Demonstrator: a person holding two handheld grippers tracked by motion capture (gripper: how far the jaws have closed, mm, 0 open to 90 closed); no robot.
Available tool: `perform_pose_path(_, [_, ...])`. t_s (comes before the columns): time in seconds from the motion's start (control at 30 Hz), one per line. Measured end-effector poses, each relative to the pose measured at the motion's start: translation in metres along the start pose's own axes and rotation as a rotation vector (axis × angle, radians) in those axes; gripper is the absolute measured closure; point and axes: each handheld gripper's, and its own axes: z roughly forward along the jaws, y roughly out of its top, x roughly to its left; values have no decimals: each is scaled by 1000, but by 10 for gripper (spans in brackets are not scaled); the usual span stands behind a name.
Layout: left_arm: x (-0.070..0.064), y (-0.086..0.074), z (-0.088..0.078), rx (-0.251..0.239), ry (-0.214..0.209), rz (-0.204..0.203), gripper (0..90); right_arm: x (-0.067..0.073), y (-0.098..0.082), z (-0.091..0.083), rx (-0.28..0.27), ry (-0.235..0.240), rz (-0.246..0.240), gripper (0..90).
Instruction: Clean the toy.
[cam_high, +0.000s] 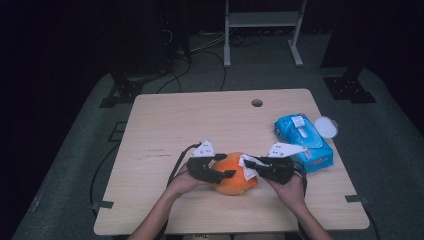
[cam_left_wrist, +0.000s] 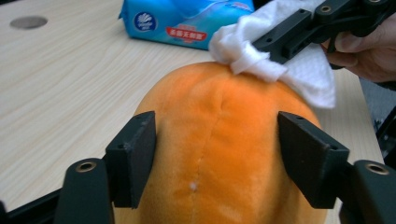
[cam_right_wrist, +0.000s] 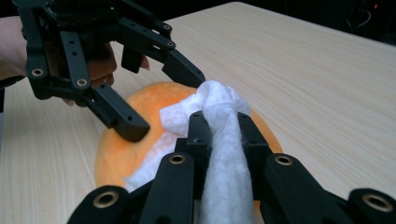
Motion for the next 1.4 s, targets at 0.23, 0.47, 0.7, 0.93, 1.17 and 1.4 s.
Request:
perform_pose_path(0.23, [10,-5,-3,-12,13,-65,322,-10,-7,-2,31,16,57,782])
perform_pose_path(0.47, [11,-7,-4,-22,21,-72,321,7,2,1,8,75,-26,780])
perform_pose_path(0.7, [6,-5,-2,-16,3,-41,326,-12,-4,1,14,18,67,778])
perform_pose_path(0.93, [5,-5,-1,-19,5,-44,316,-4,-1,0,-2,66,35,778])
perform_pose_path(1.17, [-1,-4,1,-14,-6,-12,316,-5,0,1,2,41,37,778])
perform_pose_path(1.4, [-8,-2,6,-17,-11,22,301,-18,-7,-1,19,14,98,779])
